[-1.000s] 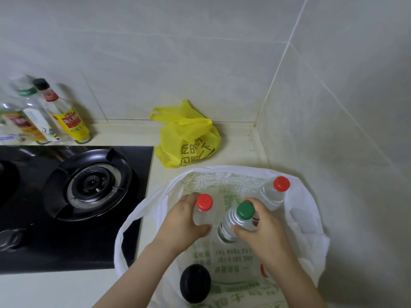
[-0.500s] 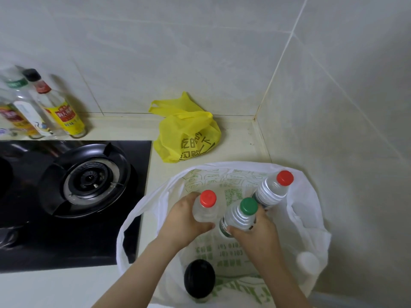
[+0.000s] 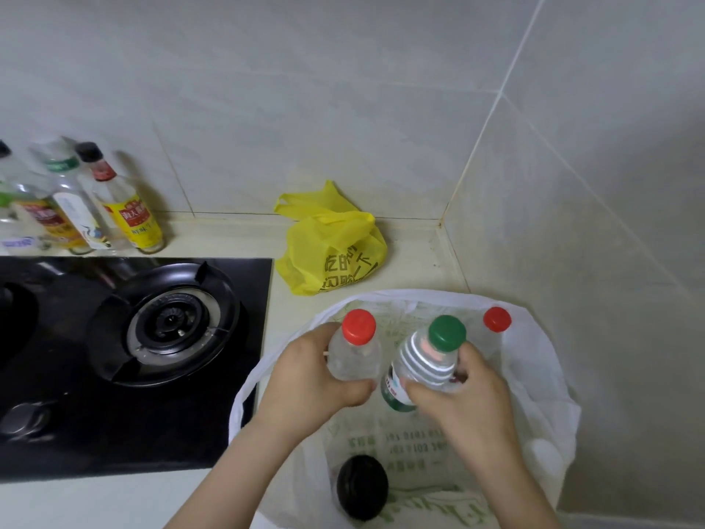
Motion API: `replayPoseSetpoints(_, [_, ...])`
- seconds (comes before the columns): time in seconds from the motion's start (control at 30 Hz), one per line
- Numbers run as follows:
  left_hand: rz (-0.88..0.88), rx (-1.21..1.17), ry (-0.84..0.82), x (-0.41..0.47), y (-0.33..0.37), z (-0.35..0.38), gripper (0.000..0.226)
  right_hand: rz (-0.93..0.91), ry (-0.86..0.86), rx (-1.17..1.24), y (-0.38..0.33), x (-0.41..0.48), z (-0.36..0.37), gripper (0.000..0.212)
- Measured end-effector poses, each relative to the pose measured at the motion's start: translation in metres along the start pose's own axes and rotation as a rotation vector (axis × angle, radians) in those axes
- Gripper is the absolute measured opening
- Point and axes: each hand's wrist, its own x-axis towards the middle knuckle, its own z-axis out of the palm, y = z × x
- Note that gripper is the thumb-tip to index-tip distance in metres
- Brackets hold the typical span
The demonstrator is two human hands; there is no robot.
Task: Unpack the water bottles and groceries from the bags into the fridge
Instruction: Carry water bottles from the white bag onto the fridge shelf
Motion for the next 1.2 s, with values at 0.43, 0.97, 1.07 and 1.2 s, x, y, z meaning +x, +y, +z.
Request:
replayPoseSetpoints(0.43, [0.312,-0.288,0.247,-0.017,0.072,-0.081,0.051,-0.391,0.105,0.343,-0.102,-0.013,-0.017,0.046])
replayPoseSetpoints(0.97, [0.223,-0.34,0.694,-0.088,0.089,-0.106,0.049,-0.703,-0.307,0.521,-0.158,-0.017,-0.002,0.038])
replayPoseSetpoints(1.07, [0.18,-0.309,0.782,-0.109,0.087,-0.104,0.048,-0.719,-0.423,0.535,-0.162,-0.023,0.005,0.039])
replayPoseSetpoints(1.2, [0.113,-0.24,0.955,-0.147,0.087,-0.1,0.045,-0.748,-0.601,0.578,-0.166,-0.037,0.017,0.043])
